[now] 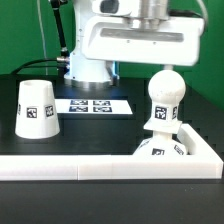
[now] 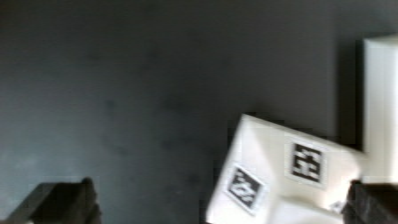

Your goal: Assemble lamp

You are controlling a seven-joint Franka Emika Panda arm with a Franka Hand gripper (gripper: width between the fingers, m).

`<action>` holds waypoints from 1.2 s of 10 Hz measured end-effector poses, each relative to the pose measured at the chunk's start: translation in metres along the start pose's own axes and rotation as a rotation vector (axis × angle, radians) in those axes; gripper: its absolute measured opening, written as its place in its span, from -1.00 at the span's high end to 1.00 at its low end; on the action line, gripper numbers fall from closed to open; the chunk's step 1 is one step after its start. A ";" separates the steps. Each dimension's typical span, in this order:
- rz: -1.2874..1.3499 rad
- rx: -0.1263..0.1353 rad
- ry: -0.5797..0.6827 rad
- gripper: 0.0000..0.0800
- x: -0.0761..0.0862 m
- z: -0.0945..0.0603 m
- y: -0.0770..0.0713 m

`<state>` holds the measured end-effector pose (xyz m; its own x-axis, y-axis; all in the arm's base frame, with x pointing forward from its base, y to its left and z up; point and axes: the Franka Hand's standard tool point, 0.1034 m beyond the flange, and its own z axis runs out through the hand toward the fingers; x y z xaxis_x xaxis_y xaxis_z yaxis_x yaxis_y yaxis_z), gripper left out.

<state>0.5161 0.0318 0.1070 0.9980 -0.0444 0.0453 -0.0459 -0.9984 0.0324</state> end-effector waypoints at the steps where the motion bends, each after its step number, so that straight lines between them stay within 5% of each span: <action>1: -0.002 0.002 -0.002 -0.75 -0.002 -0.001 0.012; 5: -0.007 0.000 -0.005 -0.75 -0.001 0.001 0.037; 8: -0.075 0.002 -0.012 -0.75 -0.016 -0.002 0.098; 10: -0.074 0.001 -0.018 -0.75 -0.025 -0.001 0.124; 12: -0.069 0.000 -0.023 -0.75 -0.028 0.000 0.126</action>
Offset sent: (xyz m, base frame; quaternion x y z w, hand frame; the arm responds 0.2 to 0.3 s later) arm 0.0000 -0.0300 0.0000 0.0000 0.0000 0.0000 1.0000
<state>0.4824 -0.0933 0.1095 0.9995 0.0238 0.0201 0.0231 -0.9991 0.0349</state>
